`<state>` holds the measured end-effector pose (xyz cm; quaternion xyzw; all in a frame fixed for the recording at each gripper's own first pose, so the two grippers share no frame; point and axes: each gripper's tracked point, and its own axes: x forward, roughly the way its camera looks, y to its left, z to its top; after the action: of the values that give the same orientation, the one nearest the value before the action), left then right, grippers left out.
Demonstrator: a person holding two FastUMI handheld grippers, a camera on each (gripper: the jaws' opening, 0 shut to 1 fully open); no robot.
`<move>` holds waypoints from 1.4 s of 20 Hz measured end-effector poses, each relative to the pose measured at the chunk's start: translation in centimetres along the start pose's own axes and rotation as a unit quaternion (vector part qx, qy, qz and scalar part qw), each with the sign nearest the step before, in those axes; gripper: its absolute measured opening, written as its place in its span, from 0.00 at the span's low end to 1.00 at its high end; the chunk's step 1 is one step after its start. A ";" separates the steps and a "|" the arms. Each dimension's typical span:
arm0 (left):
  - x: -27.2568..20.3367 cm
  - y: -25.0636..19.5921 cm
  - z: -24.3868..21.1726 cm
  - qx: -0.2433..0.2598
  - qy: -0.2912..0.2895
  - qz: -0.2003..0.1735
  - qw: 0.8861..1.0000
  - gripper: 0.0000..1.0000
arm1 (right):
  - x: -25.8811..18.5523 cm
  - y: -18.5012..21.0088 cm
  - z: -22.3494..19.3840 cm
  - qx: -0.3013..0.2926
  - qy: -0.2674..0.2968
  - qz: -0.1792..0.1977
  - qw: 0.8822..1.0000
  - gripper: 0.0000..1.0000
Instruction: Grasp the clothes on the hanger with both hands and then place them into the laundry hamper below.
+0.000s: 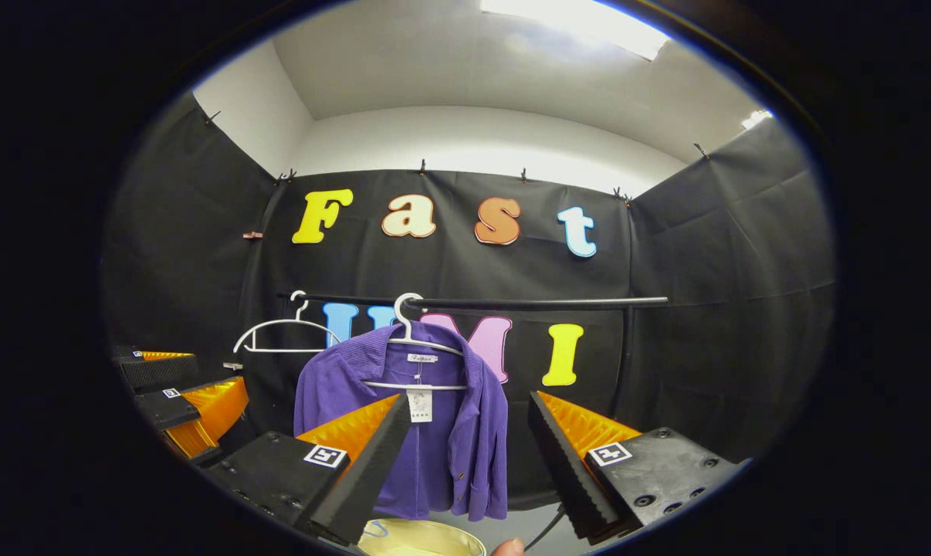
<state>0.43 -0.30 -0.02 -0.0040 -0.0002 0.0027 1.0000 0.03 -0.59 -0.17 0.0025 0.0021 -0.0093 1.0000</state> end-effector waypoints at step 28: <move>0.1 -0.5 -1.0 0.006 0.024 0.005 1.000 0.94 | 1.9 0.7 -0.6 0.007 -0.002 0.019 1.000 0.97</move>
<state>0.57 -0.80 -1.00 0.0021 0.0239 0.0080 0.9997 1.89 0.07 -0.73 0.0091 -0.0001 0.0096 0.9999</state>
